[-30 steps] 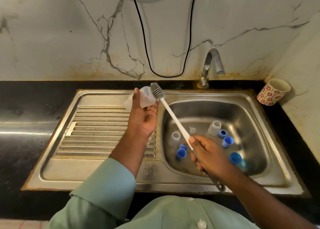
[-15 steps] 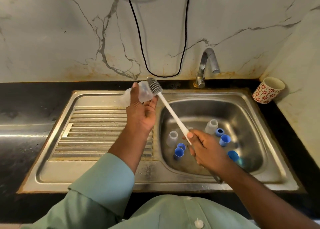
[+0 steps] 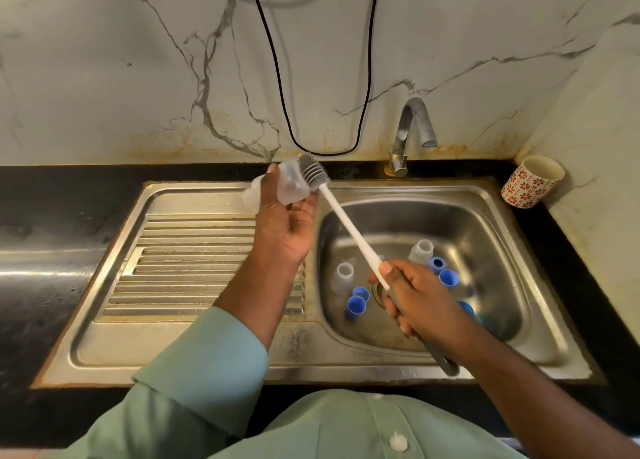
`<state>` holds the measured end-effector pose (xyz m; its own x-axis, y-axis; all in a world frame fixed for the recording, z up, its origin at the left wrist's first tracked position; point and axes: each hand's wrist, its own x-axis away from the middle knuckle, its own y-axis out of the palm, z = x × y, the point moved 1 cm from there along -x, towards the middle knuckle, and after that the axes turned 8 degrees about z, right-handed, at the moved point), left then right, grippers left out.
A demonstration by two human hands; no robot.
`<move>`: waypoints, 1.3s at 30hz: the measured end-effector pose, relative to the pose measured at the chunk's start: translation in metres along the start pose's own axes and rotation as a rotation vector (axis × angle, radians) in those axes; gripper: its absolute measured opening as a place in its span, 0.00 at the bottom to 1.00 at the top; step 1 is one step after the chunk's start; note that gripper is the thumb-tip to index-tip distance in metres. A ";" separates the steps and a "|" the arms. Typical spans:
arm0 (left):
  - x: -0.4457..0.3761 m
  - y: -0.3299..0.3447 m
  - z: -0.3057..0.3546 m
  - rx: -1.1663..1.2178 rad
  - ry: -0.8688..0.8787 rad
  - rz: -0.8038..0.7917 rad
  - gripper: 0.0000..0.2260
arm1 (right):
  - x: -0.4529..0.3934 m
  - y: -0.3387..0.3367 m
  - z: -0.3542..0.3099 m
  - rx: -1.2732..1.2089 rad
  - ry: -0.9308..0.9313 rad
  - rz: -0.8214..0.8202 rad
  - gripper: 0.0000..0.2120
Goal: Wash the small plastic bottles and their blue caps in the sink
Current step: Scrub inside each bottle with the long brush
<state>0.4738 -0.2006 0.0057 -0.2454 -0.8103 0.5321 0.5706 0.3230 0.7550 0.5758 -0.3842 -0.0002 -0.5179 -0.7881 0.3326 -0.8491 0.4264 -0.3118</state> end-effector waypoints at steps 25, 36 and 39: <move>-0.017 -0.018 -0.018 -0.424 0.147 -0.305 0.37 | 0.005 -0.037 0.005 -0.044 0.147 -0.037 0.17; -0.004 -0.016 -0.027 -0.784 -0.020 -0.653 0.32 | -0.003 -0.055 0.014 0.048 0.151 -0.078 0.17; -0.008 -0.014 -0.025 -0.758 0.078 -0.520 0.34 | -0.004 -0.070 0.019 0.045 0.121 -0.089 0.15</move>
<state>0.4874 -0.2102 -0.0186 -0.5769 -0.8032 0.1485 0.7707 -0.4752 0.4245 0.6397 -0.4191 0.0034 -0.4520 -0.7614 0.4647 -0.8880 0.3350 -0.3149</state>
